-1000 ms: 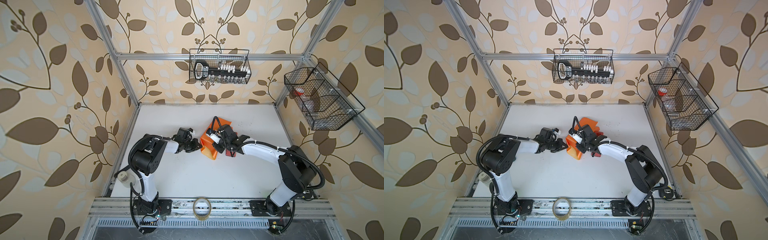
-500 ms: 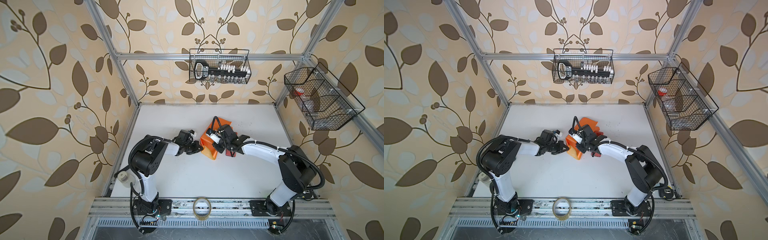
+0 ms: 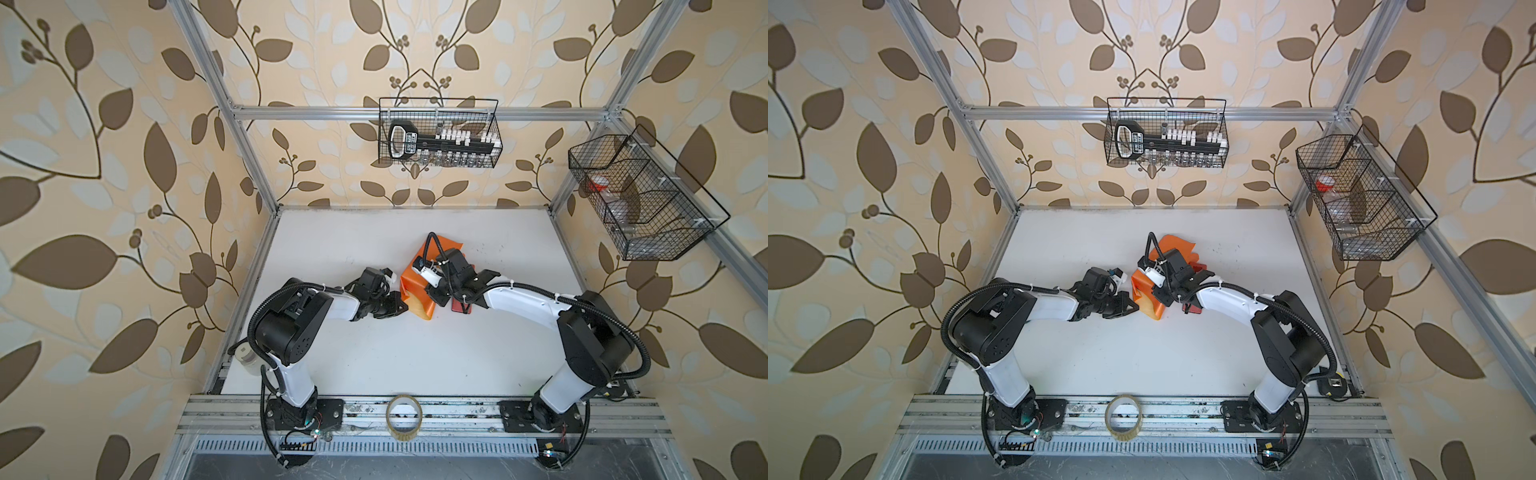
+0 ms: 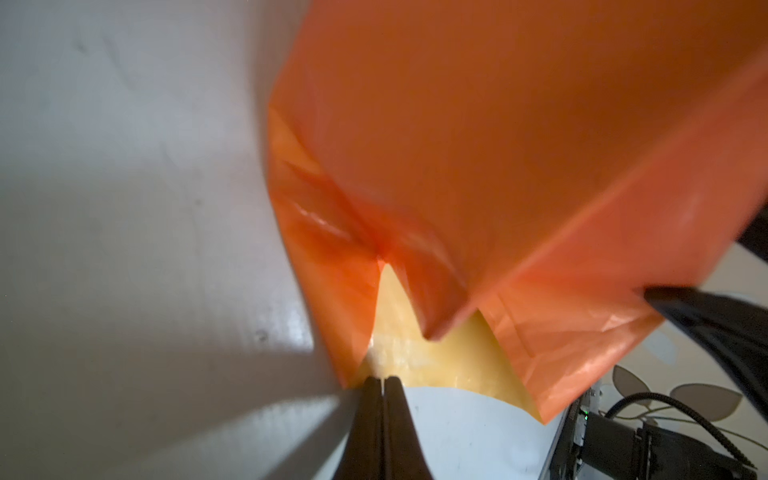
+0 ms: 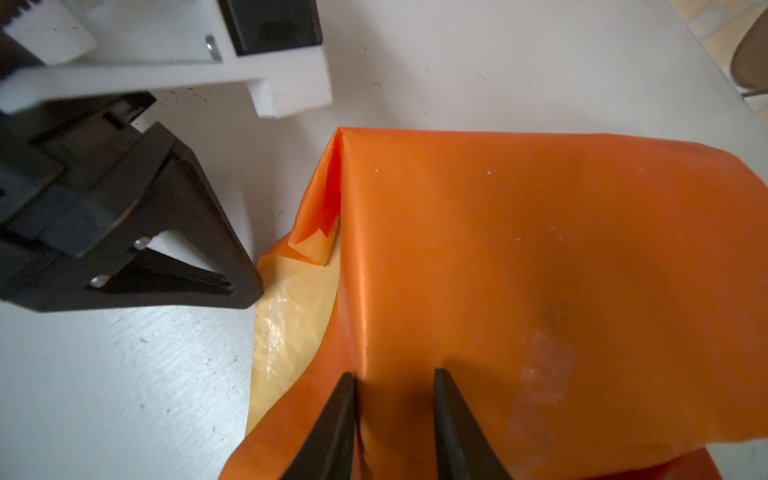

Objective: Wrap the gift box in paper

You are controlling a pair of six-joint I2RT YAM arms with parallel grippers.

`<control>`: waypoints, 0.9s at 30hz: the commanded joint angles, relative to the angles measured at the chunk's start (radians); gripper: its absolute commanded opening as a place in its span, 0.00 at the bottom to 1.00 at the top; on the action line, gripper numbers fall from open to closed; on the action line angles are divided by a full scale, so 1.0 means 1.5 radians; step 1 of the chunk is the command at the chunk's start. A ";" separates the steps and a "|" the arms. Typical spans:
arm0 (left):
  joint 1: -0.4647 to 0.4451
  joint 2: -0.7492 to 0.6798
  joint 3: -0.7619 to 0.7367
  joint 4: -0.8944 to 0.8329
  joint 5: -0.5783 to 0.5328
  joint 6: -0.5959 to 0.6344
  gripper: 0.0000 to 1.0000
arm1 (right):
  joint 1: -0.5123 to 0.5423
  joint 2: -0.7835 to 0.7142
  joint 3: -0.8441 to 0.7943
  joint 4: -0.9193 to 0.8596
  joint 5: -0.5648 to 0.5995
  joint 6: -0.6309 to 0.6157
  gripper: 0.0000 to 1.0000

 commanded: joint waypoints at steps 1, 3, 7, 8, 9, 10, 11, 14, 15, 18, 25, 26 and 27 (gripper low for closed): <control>-0.002 -0.045 0.046 -0.112 0.020 0.074 0.00 | -0.018 -0.019 -0.006 -0.035 -0.047 0.038 0.32; -0.001 -0.066 0.098 -0.219 0.036 0.124 0.00 | -0.021 -0.035 0.011 -0.034 -0.061 0.070 0.35; 0.016 -0.103 0.214 -0.461 0.039 0.205 0.04 | -0.050 -0.083 0.052 -0.038 -0.060 0.168 0.41; 0.030 -0.119 0.228 -0.488 0.048 0.212 0.05 | -0.066 -0.093 0.062 -0.042 -0.053 0.201 0.43; 0.040 -0.136 0.238 -0.504 0.051 0.217 0.06 | -0.083 -0.098 0.071 -0.049 -0.051 0.234 0.44; 0.053 -0.155 0.247 -0.519 0.045 0.228 0.08 | -0.102 -0.101 0.084 -0.066 -0.059 0.258 0.45; 0.065 -0.172 0.254 -0.527 0.043 0.235 0.11 | -0.128 -0.102 0.089 -0.072 -0.069 0.286 0.46; 0.104 -0.200 0.279 -0.539 0.037 0.247 0.24 | -0.203 -0.080 0.102 -0.069 -0.132 0.395 0.48; 0.115 -0.208 0.285 -0.541 0.032 0.255 0.28 | -0.218 -0.068 0.106 -0.068 -0.143 0.422 0.49; 0.154 -0.219 0.309 -0.582 0.005 0.310 0.44 | -0.240 -0.016 0.146 -0.094 -0.156 0.464 0.50; 0.224 -0.267 0.258 -0.583 -0.070 0.342 0.78 | -0.251 0.089 0.206 -0.128 -0.189 0.516 0.51; 0.227 -0.267 0.254 -0.582 -0.067 0.345 0.82 | -0.246 0.100 0.212 -0.126 -0.195 0.513 0.51; 0.229 -0.266 0.252 -0.581 -0.063 0.350 0.85 | -0.239 0.117 0.224 -0.131 -0.198 0.507 0.50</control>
